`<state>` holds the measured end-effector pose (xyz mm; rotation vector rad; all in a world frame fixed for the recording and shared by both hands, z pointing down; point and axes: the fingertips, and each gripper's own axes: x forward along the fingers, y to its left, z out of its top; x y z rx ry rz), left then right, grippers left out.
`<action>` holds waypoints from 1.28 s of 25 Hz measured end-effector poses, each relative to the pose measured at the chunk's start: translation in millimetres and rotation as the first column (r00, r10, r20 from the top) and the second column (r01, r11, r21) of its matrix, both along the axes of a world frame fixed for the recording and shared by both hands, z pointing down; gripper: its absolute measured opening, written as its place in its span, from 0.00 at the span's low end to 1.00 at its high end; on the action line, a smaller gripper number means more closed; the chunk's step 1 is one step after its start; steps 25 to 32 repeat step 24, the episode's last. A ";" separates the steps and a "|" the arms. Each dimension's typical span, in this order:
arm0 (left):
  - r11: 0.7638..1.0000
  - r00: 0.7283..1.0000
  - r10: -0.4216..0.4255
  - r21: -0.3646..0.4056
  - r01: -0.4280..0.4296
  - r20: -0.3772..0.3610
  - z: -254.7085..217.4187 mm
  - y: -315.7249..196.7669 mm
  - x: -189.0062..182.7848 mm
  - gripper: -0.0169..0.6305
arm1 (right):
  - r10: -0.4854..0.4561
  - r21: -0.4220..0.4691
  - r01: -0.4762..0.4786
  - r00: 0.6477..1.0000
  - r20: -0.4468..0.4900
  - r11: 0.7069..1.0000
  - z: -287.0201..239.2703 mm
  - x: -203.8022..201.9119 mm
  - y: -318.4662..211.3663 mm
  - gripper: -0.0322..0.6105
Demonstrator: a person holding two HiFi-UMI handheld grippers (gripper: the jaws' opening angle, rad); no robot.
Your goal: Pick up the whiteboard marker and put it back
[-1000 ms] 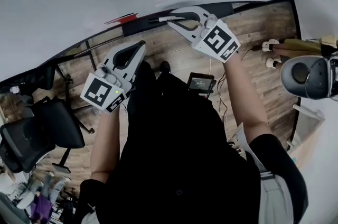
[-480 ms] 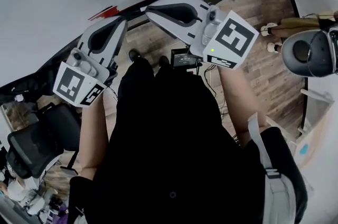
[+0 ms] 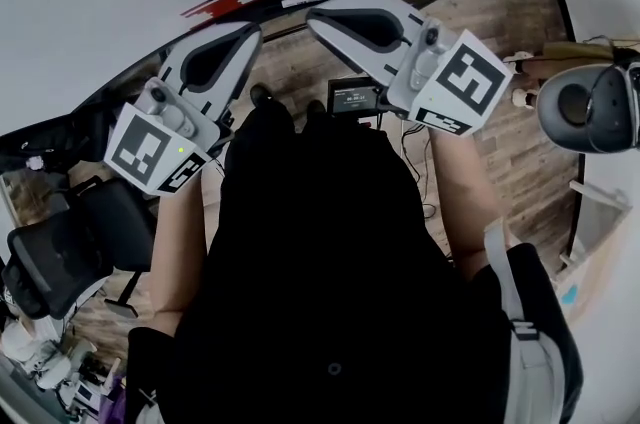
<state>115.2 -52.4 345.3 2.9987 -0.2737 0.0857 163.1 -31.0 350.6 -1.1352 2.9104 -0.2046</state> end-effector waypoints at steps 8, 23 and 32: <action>1.000 1.000 0.002 -0.013 -0.002 0.003 5.5 12.7 0.3 0.05 | -0.042 -0.001 0.042 0.999 -0.007 0.999 4.4 -9.7 9.1 0.08; 1.000 1.000 -0.006 -0.024 0.006 0.023 12.8 7.8 -2.1 0.05 | -0.061 -0.016 0.061 0.998 0.004 0.998 9.8 -10.5 1.2 0.08; 1.000 1.000 -0.005 -0.024 0.006 0.022 12.5 6.2 -2.4 0.05 | -0.062 -0.016 0.062 0.998 0.004 0.998 9.8 -11.1 0.2 0.08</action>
